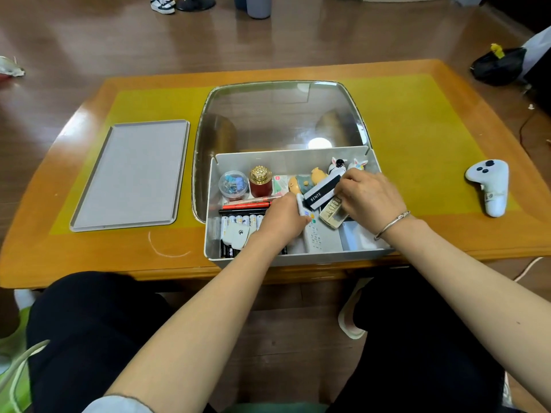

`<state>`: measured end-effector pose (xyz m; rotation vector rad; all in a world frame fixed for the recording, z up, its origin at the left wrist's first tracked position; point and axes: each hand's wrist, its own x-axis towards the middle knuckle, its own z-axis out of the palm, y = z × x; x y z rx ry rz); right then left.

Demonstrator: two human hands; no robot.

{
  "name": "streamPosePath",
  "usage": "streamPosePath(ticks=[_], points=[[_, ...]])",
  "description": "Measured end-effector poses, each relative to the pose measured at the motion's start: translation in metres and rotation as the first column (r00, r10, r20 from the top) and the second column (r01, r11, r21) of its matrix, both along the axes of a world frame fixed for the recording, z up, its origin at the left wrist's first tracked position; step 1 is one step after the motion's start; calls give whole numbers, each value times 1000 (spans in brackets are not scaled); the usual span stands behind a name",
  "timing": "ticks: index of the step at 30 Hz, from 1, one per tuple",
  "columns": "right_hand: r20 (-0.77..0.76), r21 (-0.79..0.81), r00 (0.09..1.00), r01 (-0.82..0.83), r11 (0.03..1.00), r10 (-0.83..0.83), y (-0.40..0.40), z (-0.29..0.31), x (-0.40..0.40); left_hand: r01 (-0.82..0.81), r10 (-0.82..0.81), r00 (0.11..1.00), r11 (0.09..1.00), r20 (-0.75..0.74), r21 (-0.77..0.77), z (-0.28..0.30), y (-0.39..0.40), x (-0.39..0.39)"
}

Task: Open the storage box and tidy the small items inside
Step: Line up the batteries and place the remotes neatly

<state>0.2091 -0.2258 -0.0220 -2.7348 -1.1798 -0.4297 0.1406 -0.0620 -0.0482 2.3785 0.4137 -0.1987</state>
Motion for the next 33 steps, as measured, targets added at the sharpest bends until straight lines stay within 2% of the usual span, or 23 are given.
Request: streamPosePath(ticks=[3, 5, 11, 17, 22, 26, 30, 33], points=[[-69, -101, 995, 67, 993, -75, -1, -7, 3, 42, -47, 998, 986, 29, 159, -1, 0, -2], [-119, -158, 990, 60, 986, -80, -1, -8, 4, 72, -80, 996, 976, 28, 205, -1, 2, -3], [-215, -401, 976, -125, 907, 40, 3, -7, 3, 146, -146, 989, 968, -16, 205, -2, 3, -2], [-201, -475, 976, -167, 864, 78, 23, -7, 3, 210, -203, 977, 971, -72, 117, -6, 5, -5], [-197, -313, 971, -192, 930, 134, 16, -3, 8, 251, -244, 967, 964, -80, 91, -5, 7, -8], [-219, -9, 958, -191, 982, 185, 6, 10, 6, 263, -258, 964, 960, -69, 92, -3, 4, -8], [-88, 327, 985, -115, 938, 151, 1, 26, -2, 263, -258, 965, 959, -53, 109, -1, 7, -10], [-115, 484, 989, -26, 875, 93, -1, 33, -5, 174, -183, 982, 974, 53, 143, 2, 12, -12]])
